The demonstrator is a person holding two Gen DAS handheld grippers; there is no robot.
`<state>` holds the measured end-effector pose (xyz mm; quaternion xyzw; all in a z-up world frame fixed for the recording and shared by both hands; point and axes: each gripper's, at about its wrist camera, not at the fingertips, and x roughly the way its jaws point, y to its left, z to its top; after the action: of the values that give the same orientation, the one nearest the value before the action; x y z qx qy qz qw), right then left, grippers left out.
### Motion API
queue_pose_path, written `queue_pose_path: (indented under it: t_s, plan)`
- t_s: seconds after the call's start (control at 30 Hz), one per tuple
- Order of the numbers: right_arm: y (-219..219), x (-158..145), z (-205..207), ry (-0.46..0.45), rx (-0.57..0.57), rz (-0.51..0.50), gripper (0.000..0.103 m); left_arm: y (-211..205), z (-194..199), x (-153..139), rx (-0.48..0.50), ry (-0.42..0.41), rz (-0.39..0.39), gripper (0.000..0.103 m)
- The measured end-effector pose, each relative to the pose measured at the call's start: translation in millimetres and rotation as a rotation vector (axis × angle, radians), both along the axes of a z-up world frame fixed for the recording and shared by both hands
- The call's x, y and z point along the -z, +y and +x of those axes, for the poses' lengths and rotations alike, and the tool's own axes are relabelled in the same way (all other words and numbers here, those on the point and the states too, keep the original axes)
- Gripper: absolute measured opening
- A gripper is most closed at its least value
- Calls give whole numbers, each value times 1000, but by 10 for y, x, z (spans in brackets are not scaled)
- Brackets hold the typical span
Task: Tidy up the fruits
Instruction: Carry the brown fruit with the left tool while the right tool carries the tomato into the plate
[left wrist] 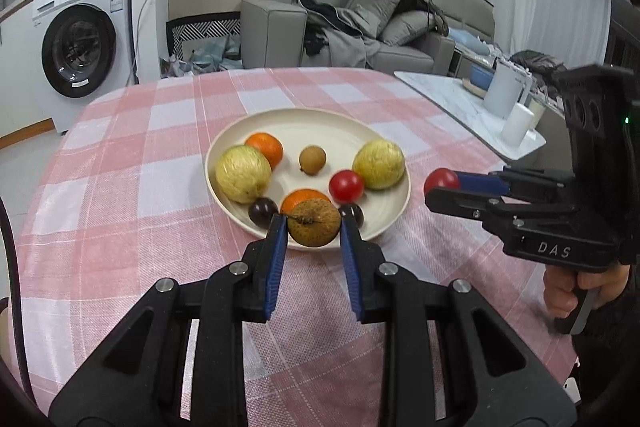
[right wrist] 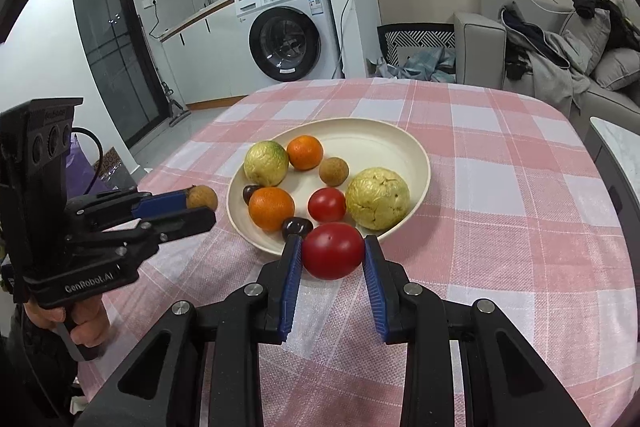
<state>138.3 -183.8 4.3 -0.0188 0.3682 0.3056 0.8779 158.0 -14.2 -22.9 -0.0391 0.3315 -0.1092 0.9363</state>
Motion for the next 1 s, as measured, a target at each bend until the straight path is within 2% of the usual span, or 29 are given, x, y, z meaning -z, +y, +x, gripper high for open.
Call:
queue_pose_path:
  t_s: [0.23,0.37,0.6,1.0]
  plan:
    - [-28,-128,84,-31,32,20,31,43,77,-101,-19,-24,-4,24]
    - [-7,-201,183,-56,55,26,31,10,205,-129,-39,-35,25,24]
    - [56,-160,360,-49,80,11,31,-58,447,-108,-33,-34,34,24]
    - [202,-1,317,-21,4,-14,31,-157,769,99,-24,-2,50,24]
